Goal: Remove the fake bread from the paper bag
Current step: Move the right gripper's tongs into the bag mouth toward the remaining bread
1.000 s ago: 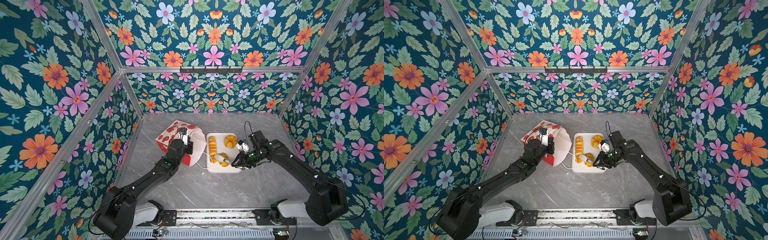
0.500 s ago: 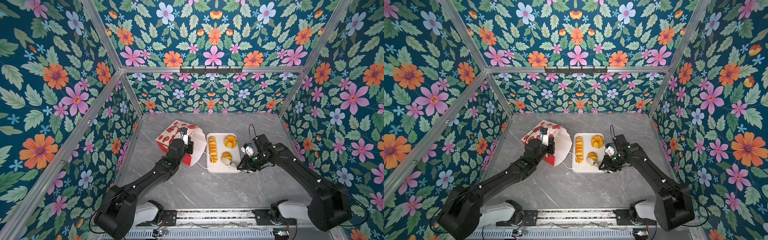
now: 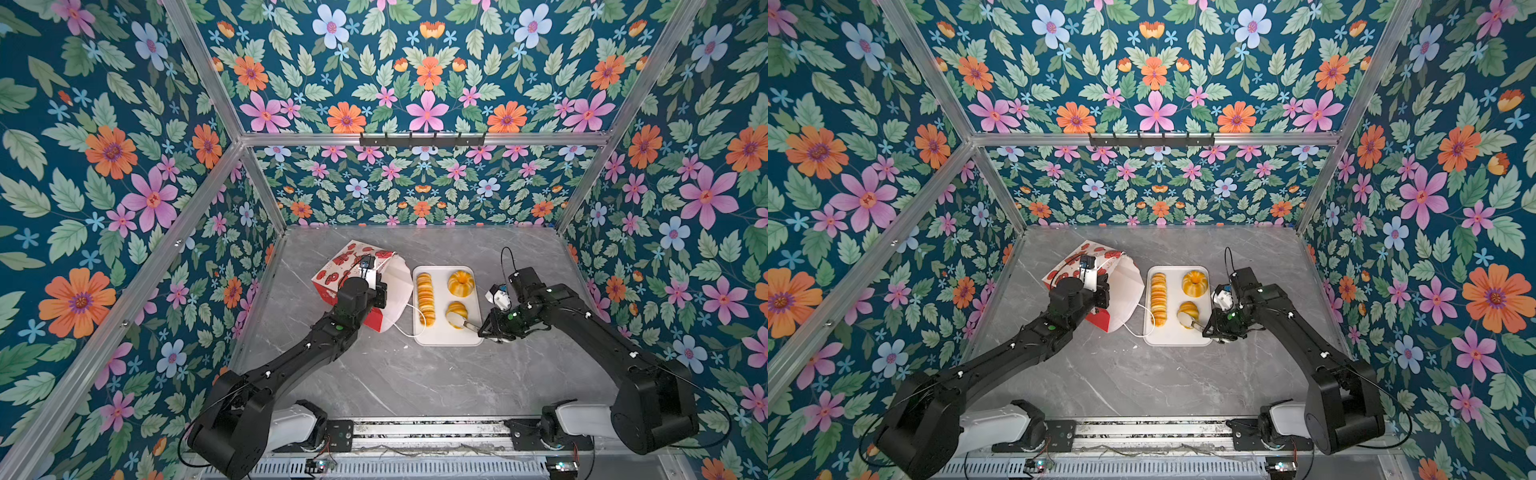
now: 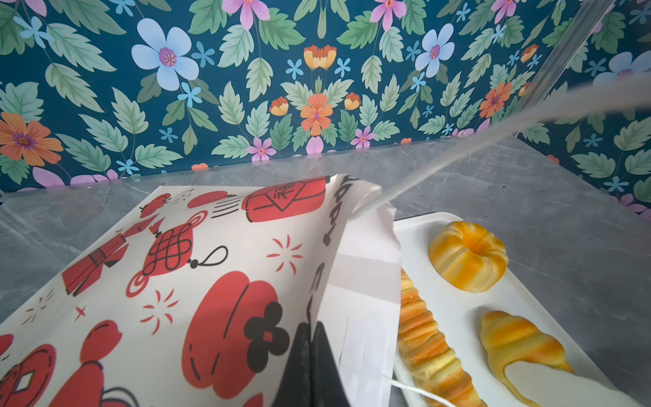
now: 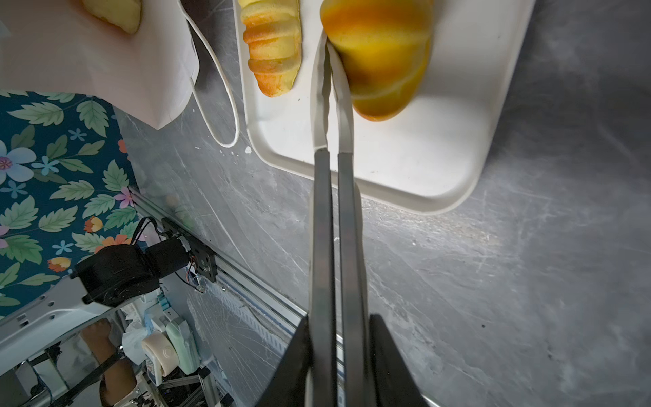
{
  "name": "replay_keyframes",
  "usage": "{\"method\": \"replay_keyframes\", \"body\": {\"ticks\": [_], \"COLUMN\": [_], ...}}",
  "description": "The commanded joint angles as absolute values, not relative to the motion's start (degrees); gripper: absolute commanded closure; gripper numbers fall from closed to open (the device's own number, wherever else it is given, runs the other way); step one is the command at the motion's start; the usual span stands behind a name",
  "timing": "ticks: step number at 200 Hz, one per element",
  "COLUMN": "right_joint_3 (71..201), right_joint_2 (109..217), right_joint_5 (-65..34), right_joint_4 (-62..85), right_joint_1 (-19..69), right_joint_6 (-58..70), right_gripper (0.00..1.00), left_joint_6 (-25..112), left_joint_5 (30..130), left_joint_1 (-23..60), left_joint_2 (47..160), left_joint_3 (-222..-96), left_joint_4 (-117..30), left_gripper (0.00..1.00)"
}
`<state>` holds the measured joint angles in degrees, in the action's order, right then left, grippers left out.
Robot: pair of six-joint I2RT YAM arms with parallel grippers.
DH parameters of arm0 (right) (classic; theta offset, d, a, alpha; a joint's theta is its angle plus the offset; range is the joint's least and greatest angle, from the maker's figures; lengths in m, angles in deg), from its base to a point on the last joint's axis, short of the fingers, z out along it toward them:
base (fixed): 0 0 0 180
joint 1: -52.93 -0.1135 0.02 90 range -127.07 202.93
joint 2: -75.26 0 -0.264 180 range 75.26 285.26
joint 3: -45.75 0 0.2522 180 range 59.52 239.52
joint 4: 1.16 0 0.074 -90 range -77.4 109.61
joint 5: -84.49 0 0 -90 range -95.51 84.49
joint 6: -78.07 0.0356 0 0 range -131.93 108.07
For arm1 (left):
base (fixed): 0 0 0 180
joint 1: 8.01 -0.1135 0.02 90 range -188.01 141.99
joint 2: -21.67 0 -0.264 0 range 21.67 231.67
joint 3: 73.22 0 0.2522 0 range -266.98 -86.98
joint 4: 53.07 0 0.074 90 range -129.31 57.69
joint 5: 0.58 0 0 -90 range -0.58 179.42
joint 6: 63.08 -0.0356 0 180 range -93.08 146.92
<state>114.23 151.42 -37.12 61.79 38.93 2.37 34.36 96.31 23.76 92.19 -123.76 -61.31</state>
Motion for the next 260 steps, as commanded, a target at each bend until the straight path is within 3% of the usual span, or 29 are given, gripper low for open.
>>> {"method": "replay_keyframes", "body": {"ticks": [1, 58, 93, 128, 197, 260], "right_joint_3": [113.8, 114.0, 114.9, 119.5, 121.9, 122.7], "right_joint_2": [150.8, 149.4, 145.6, 143.4, 156.5, 168.9], "right_joint_5": [-28.9, -30.2, -42.2, -42.2, -44.2, -44.9], "right_joint_4": [62.9, 61.5, 57.8, 54.8, 35.2, 17.7], "right_joint_1": [39.6, 40.0, 39.7, 32.4, 20.6, 19.0], "right_joint_6": [3.8, 4.2, 4.5, 6.3, 11.6, 21.1], "right_gripper": [0.74, 0.74, 0.72, 0.7, 0.7, 0.69], "left_joint_6": [34.7, 34.8, 34.0, 31.3, 21.5, 17.1], "left_joint_5": [95.8, 95.4, 95.1, 94.9, 90.4, 85.4], "left_joint_1": [23.8, 23.7, 23.7, 23.7, 23.7, 23.6], "left_joint_2": [92.2, 92.1, 92.2, 92.0, 94.4, 94.4], "left_joint_3": [-124.5, -124.6, -125.3, -127.5, -132.3, -132.2], "left_joint_4": [-61.4, -61.3, -60.1, -56.3, -47.3, -47.0], "left_gripper": [1.0, 1.0, 1.0, 1.0, 1.0, 1.0]}}
